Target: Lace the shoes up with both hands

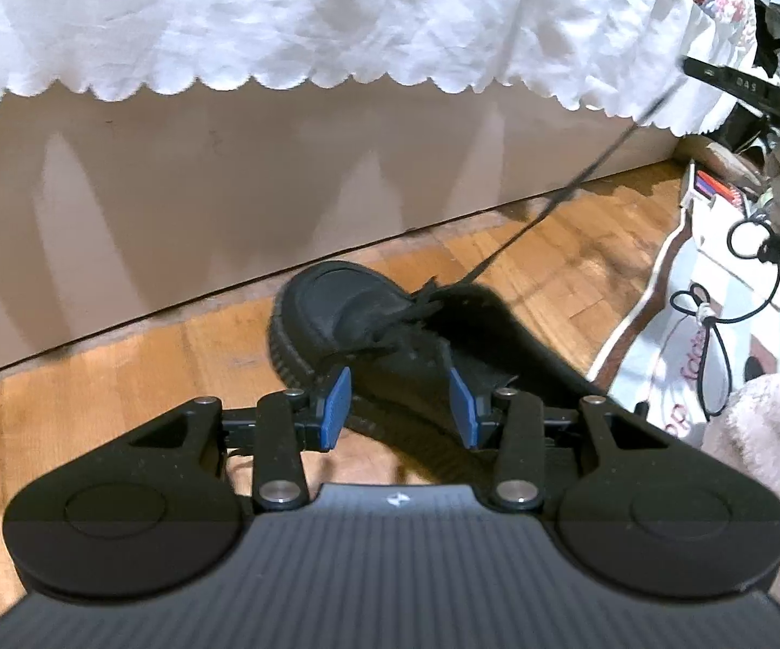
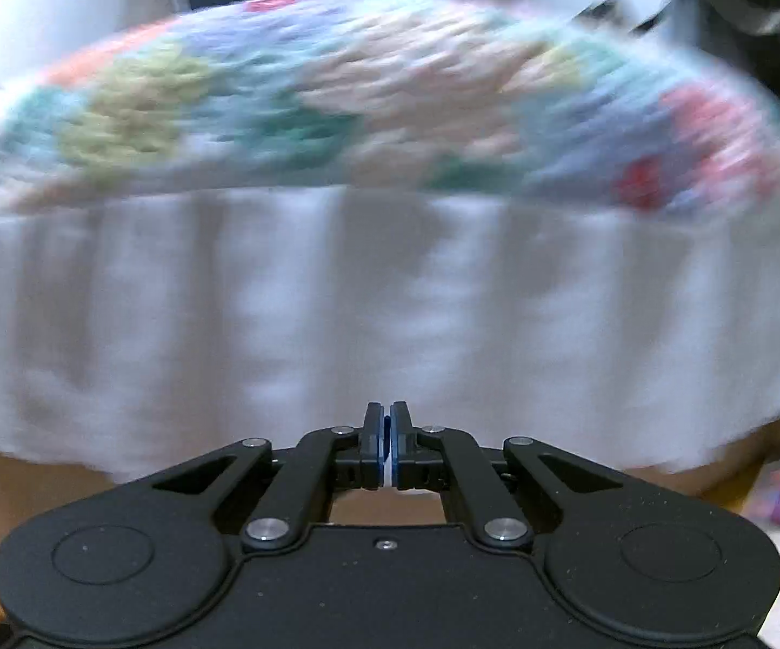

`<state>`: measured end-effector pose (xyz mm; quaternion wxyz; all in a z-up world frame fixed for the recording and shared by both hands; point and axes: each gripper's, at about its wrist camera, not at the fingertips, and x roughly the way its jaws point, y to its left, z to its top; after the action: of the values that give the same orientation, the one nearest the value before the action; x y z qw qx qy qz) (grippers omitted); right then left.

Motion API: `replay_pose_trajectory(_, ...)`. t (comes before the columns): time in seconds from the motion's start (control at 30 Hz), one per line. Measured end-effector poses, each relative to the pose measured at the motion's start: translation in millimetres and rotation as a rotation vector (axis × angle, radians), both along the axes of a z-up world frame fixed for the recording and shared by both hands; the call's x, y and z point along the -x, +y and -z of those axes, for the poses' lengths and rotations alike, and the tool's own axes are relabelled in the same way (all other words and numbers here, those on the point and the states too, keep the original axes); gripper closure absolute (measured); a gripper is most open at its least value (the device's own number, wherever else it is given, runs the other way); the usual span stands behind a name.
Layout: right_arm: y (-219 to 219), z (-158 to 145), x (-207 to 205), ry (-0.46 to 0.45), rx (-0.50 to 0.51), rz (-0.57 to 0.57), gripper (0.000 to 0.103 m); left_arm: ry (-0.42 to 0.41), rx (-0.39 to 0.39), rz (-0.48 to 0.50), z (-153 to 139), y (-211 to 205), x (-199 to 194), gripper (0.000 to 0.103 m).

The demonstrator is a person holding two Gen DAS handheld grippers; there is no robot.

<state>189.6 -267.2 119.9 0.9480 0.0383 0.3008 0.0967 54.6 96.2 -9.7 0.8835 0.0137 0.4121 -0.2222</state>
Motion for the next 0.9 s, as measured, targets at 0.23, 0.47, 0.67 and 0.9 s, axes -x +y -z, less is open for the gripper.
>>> replay_pose_trajectory(0.23, 92, 15, -40, 0.165, -0.243, -0.339, 0.100, -0.028, -0.025, -0.030, 2, -8, -17, 0.061)
replay_pose_trajectory(0.47, 115, 64, -43, 0.236, -0.402, -0.488, 0.100, 0.080, 0.142, -0.074, 8, 18, -30, 0.059)
replay_pose_trajectory(0.67, 84, 103, -37, 0.366, -0.547, -0.441, 0.099, 0.108, 0.127, -0.025, 10, 4, -26, 0.071)
replay_pose_trajectory(0.9, 89, 102, -33, 0.425, -0.646, -0.568, 0.099, 0.021, 0.068, 0.048, -4, 0, -22, 0.086)
